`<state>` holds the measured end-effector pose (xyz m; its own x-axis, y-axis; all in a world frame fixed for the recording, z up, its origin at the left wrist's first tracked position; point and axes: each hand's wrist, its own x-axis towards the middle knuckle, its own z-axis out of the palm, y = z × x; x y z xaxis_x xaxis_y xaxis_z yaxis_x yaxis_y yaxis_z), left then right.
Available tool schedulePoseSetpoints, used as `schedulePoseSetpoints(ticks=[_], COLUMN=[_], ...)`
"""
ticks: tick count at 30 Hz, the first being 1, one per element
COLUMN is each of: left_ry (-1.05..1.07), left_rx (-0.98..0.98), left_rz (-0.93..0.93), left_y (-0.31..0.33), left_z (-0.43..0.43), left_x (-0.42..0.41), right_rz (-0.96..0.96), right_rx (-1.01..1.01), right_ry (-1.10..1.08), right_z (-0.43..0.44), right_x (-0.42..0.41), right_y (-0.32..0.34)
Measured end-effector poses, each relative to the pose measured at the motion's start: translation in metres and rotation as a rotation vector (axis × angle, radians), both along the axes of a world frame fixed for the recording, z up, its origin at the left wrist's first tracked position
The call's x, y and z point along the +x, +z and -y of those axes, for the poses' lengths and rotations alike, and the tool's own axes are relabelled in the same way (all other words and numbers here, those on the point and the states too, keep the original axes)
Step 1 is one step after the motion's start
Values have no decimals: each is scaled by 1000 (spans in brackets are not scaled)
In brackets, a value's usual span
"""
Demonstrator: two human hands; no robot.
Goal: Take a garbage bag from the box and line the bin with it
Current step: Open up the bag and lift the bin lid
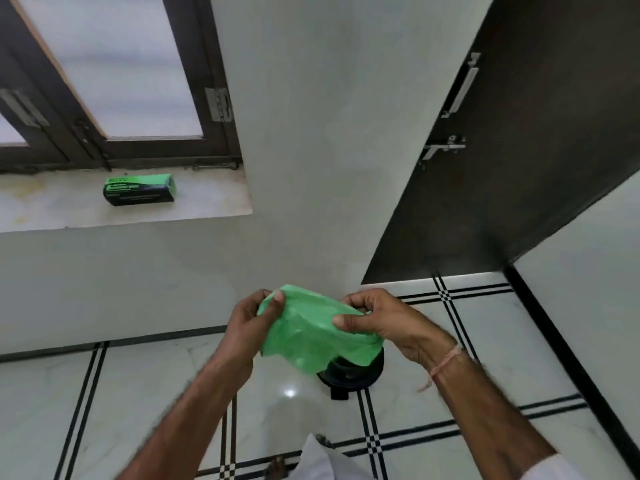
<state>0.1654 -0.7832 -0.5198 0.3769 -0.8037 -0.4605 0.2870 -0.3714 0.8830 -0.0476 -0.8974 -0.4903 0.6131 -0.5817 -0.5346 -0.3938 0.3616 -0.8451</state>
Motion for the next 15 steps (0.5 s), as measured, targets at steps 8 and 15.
schedulePoseSetpoints(ticks=[8, 15], left_ry=[49, -377], left_rx=[80, -111], left_rz=[92, 263], left_y=[-12, 8], left_z=[-47, -56], left_x=[-16, -58], right_rz=[124, 241], right_rx=[144, 170], right_ry=[-432, -321], right_z=[-42, -74], right_x=[-24, -23], right_y=[-6, 5])
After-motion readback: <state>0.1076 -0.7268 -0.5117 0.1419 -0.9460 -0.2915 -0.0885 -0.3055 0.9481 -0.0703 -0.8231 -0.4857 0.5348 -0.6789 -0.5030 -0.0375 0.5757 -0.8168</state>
